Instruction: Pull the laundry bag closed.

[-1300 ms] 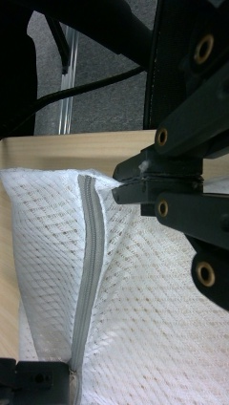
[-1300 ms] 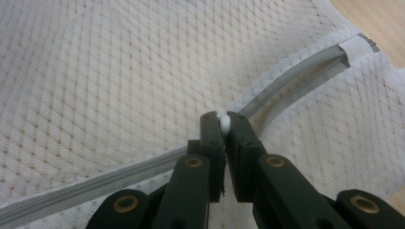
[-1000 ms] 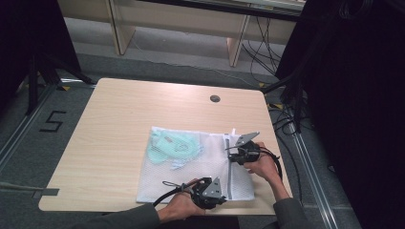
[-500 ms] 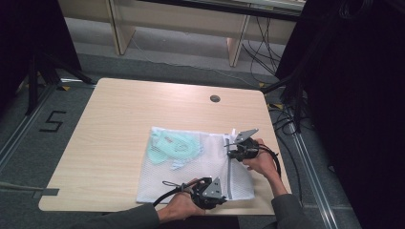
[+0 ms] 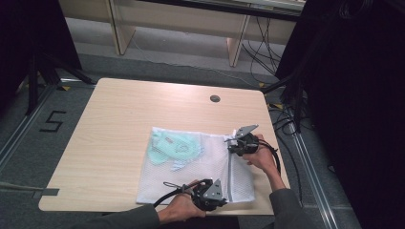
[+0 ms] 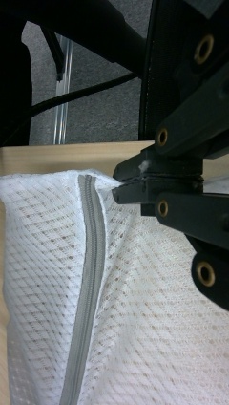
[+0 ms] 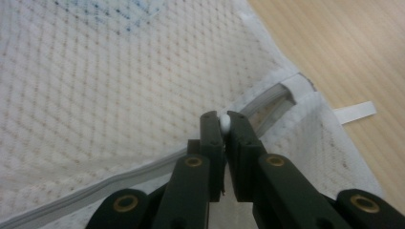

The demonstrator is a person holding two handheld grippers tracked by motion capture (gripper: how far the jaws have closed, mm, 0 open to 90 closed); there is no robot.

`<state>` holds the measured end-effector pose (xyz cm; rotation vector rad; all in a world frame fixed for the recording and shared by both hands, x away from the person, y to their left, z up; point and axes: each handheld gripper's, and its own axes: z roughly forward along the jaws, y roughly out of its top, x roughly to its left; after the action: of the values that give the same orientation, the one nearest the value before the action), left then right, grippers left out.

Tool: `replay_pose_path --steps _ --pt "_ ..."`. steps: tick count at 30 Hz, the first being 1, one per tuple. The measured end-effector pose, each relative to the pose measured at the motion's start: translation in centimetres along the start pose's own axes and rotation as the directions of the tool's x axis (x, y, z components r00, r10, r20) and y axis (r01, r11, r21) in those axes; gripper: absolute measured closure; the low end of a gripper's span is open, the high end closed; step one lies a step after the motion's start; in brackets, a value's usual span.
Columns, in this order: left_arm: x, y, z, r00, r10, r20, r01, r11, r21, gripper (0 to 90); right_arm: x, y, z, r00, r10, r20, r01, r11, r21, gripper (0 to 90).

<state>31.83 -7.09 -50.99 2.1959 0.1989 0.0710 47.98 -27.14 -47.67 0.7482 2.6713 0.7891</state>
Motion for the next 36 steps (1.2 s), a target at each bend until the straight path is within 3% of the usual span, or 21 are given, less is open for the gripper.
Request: replay_pose_path --steps 1,5,6,8,11,12,14,17,18,20,21,22,24,25,26,27,28,31,34,35,36 --pt "0.0 0.0 0.0 1.0000 -0.002 0.003 0.002 1.0000 0.001 89.0 0.0 0.0 0.0 0.9998 0.020 -0.003 -0.020 1.000 0.002 86.5" --pt "0.0 0.0 0.0 1.0000 0.005 0.002 -0.005 1.0000 0.001 89.1 -0.5 0.1 0.3 1.0000 -0.005 0.008 0.005 1.000 -0.003 86.5" --pt "0.0 0.0 0.0 1.0000 0.009 0.002 -0.009 1.0000 0.003 89.1 -0.4 0.2 0.4 0.9997 0.021 0.014 -0.021 1.000 0.004 86.5" --pt "0.0 0.0 -0.1 0.9996 0.030 -0.001 -0.030 0.9996 0.005 89.2 -0.5 0.3 0.5 1.0000 -0.004 0.003 0.004 1.000 -0.001 86.5" --pt "0.0 0.0 -0.1 0.9998 0.018 0.001 -0.018 0.9998 0.006 89.2 -0.5 0.5 0.4 0.9999 0.009 0.005 -0.009 1.000 0.003 86.5" --pt "-0.1 0.0 -0.2 0.9997 0.023 -0.001 -0.023 0.9997 0.009 89.2 -0.6 0.5 0.5 0.9998 -0.006 0.018 0.006 1.000 -0.004 86.5" --pt "-0.1 0.1 -0.2 0.9992 0.041 -0.004 -0.041 0.9992 0.005 89.2 -0.8 0.6 0.5 0.9998 0.001 0.019 -0.001 1.000 -0.005 86.5" --pt "-0.3 0.0 0.0 0.9994 0.034 -0.002 -0.034 0.9994 0.009 89.2 -0.9 0.7 0.7 0.9997 0.016 0.017 -0.015 1.000 -0.008 86.5" --pt "-0.2 0.0 0.0 0.9995 0.031 0.003 -0.031 0.9995 0.009 89.2 -0.7 0.8 0.6 0.9990 0.043 0.013 -0.043 0.999 0.005 86.5" --pt "-0.3 0.0 0.0 0.9993 0.036 -0.001 -0.036 0.9993 0.005 89.2 -1.1 0.8 0.7 0.9995 0.008 0.029 -0.007 1.000 -0.009 86.5" --pt "-0.3 0.0 0.0 0.9989 0.047 -0.004 -0.047 0.9988 0.009 89.2 -1.1 0.9 0.6 0.9991 0.030 0.031 -0.030 1.000 0.008 86.5" --pt "-0.5 0.0 0.0 0.9994 0.034 -0.005 -0.034 0.9994 -0.001 89.2 -1.3 0.9 0.7 0.9994 0.010 0.034 -0.009 1.000 -0.007 86.5" --pt "-0.5 0.0 0.1 0.9993 0.037 0.001 -0.037 0.9993 0.001 89.2 -1.2 1.0 0.6 0.9988 0.030 0.038 -0.030 1.000 0.001 86.5" --pt "-0.4 0.0 0.1 0.9994 0.035 0.004 -0.035 0.9994 0.000 89.2 -1.5 1.0 0.7 0.9985 0.008 0.054 -0.007 1.000 -0.014 86.5" --pt "-0.4 -0.1 0.1 0.9994 0.036 0.003 -0.036 0.9994 0.000 89.2 -1.3 1.1 0.7 0.9970 0.041 0.065 -0.041 0.999 -0.001 86.5" --pt "-0.3 -0.1 0.0 0.9996 0.029 -0.001 -0.029 0.9996 -0.004 89.2 -1.3 1.0 0.7 0.9985 0.040 0.037 -0.040 0.999 -0.005 86.5" --pt "-0.3 -0.1 0.0 0.9997 0.025 0.000 -0.025 0.9997 -0.005 89.2 -1.7 1.0 0.8 0.9987 0.011 0.050 -0.011 1.000 -0.015 86.5" --pt "-0.1 0.0 -0.1 0.9999 0.016 0.001 -0.016 0.9998 -0.010 89.2 -1.5 1.0 1.0 0.9976 0.058 0.037 -0.058 0.998 -0.006 86.5" --pt "-0.2 0.0 -0.1 0.9999 0.014 0.000 -0.014 0.9999 -0.009 89.2 -1.9 1.1 1.1 0.9989 0.023 0.040 -0.022 1.000 -0.014 86.5" --pt "-0.2 0.0 0.0 0.9999 0.015 0.002 -0.015 0.9999 -0.008 89.2 -1.8 1.2 1.1 0.9970 0.051 0.058 -0.051 0.999 -0.008 86.5" --pt "-0.2 0.0 0.0 0.9999 0.013 0.001 -0.013 0.9999 -0.008 89.2 -1.9 1.2 1.1 0.9975 0.040 0.059 -0.039 0.999 -0.004 86.5"
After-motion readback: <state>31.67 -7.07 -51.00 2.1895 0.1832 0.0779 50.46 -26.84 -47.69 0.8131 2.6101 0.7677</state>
